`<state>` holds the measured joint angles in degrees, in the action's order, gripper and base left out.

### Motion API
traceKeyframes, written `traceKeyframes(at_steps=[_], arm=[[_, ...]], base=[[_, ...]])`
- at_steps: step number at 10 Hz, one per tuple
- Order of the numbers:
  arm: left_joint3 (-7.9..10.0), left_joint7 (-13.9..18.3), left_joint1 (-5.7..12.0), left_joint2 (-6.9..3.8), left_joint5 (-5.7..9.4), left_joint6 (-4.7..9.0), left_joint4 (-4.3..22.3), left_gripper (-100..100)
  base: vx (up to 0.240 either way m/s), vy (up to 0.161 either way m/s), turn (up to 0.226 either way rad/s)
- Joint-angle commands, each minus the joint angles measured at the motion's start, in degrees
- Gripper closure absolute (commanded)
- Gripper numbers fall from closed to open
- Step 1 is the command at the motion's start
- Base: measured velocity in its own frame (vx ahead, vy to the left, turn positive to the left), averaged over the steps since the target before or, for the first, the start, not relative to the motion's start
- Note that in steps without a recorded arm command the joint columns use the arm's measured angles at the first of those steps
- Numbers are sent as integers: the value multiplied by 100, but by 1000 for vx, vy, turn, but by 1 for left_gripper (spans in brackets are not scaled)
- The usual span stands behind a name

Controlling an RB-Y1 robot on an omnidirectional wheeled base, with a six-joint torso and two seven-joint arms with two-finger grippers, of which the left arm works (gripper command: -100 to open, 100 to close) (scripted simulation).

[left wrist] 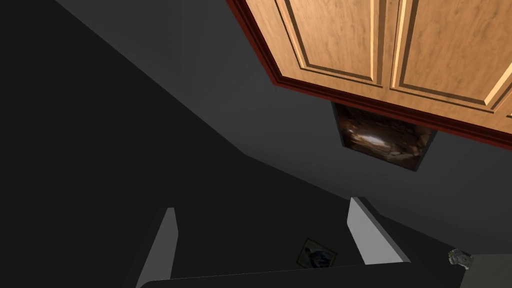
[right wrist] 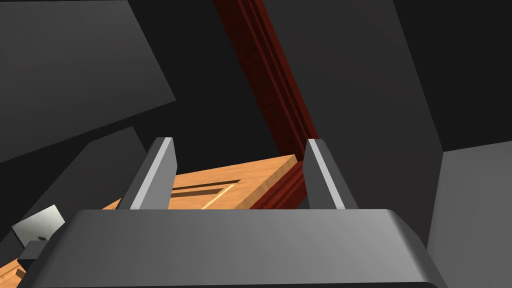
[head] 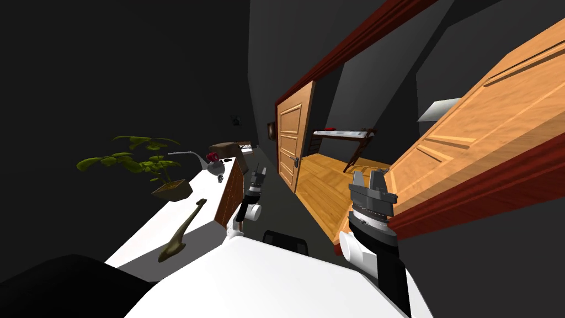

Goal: Push the door open

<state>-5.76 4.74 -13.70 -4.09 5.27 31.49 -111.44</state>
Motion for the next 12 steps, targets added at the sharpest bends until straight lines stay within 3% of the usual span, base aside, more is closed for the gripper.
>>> traceKeyframes(at_steps=[1, 12], arm=[[-33, 14, 118, -22, -13, -29, 185, -100], [-283, 114, 1033, -118, -108, -111, 1761, -100]], base=[[98, 55, -73], [87, 66, -84]])
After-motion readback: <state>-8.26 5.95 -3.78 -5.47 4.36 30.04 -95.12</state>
